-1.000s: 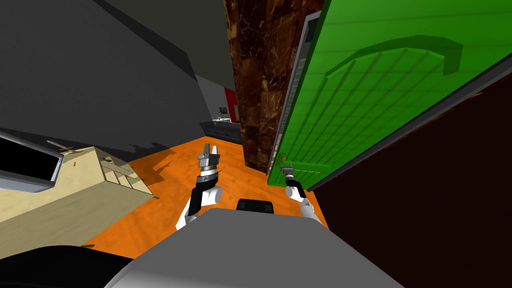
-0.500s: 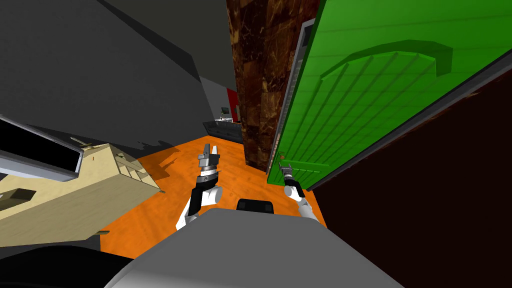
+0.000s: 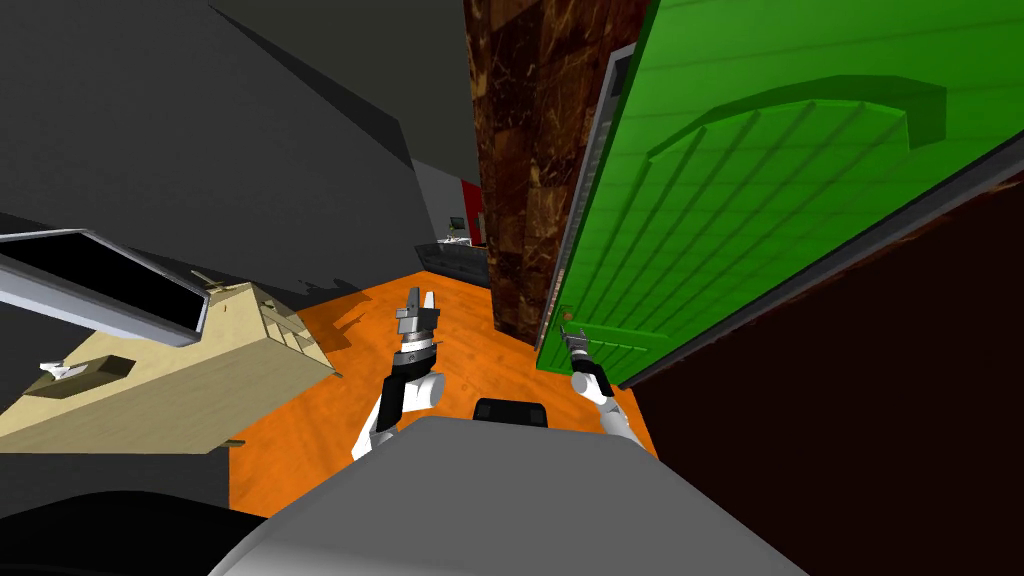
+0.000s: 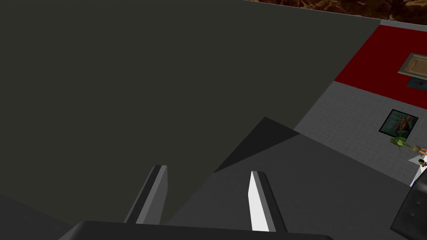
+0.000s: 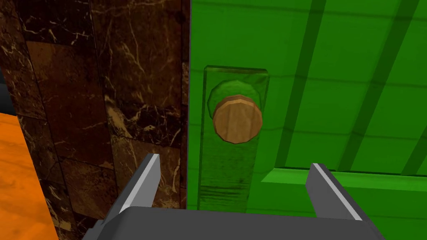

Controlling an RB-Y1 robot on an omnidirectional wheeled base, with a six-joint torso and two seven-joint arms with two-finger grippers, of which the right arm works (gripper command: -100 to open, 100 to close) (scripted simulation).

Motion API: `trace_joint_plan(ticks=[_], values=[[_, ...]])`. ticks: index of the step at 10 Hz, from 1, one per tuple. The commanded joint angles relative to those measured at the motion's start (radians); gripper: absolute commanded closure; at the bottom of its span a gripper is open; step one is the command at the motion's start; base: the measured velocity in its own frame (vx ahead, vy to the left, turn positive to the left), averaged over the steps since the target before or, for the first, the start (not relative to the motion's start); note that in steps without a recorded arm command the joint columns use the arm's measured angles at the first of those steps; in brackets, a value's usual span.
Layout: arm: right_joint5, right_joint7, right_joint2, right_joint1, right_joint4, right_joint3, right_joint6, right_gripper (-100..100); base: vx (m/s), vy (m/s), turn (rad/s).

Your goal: Pull the door open

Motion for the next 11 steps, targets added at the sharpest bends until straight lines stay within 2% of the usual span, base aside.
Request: trace_joint_plan(ticks=[1,2,3,5,6,7,8,11], values=[[-0.008,-0.037,-0.031,-0.009,0.032,-0.011,-0.019,-100,0.125,0.029,0.142],[-0.015,-0.059,-0.054,-0.008,0.047,-0.024,-0.028,-100,0.157,0.028,0.232],[-0.018,-0.069,-0.065,-0.008,0.055,-0.031,-0.033,-100,0.160,0.027,0.139],[-0.030,-0.105,-0.103,-0.007,0.080,-0.053,-0.047,-100,0.173,0.013,0.185],[-0.033,-0.116,-0.115,-0.006,0.088,-0.061,-0.052,-100,0.127,-0.003,0.119],[-0.032,-0.102,-0.105,-0.007,0.078,-0.058,-0.045,-100,0.051,-0.005,0.019],[-0.032,-0.102,-0.105,-0.007,0.078,-0.058,-0.045,100,-0.002,-0.005,-0.044],[-0.032,-0.102,-0.105,-0.007,0.078,-0.058,-0.045,100,-0.016,-0.002,0.009]])
